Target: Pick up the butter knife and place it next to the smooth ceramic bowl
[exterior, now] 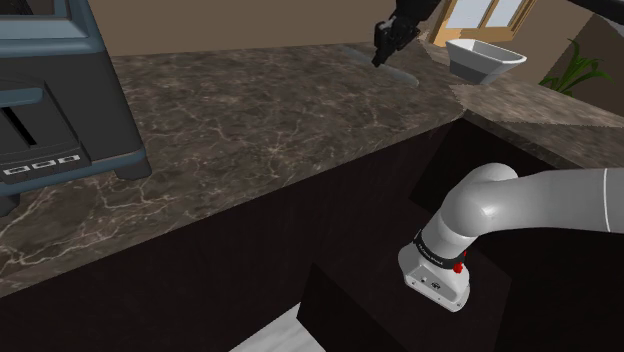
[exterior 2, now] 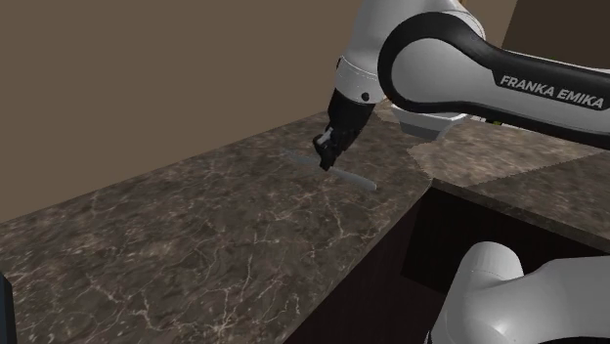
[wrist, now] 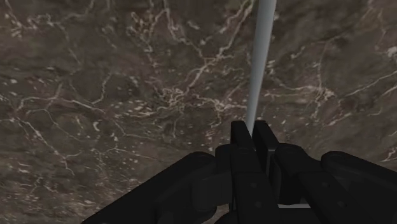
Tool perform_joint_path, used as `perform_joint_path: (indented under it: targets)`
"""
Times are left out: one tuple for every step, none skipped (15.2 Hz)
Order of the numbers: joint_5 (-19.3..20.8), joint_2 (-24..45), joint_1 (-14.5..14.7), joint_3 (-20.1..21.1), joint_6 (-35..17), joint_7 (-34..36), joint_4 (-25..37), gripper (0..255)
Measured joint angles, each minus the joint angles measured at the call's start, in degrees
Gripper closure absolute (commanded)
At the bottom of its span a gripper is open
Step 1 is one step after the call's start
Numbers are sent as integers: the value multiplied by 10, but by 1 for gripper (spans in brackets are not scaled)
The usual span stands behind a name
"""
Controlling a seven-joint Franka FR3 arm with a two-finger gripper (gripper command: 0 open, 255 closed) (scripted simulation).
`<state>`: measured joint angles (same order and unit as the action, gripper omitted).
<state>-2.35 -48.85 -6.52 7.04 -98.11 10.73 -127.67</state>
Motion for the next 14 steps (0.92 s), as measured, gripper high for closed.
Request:
perform_joint_path:
  targets:
    - [0, 4, 0, 0, 6, 1, 10, 255]
    - [0, 6, -1, 0, 13, 0, 19, 255]
    - [1, 10, -1, 0, 21, 1, 31, 255]
    - [1, 14, -1, 0, 29, 1, 43, 255]
    - [2, 20, -2, -1, 34, 0, 54, 255]
    - [2, 22, -2, -1, 40, 0, 62, 255]
    - [2, 27, -3, -1, 47, 0, 74, 255]
    - [3, 31, -3, 0, 55, 1, 86, 255]
    - [3, 35, -4, -1, 61, 0, 96, 255]
    - [4, 39, -4, -2, 67, 0, 106, 255]
    - [4, 46, -5, -2, 74, 0, 120, 255]
    - [5, 50, -5, -2, 80, 0, 131, 255]
    - [5, 54, -5, -1, 87, 1, 141, 255]
    - [5, 59, -6, -1, 94, 0, 153, 255]
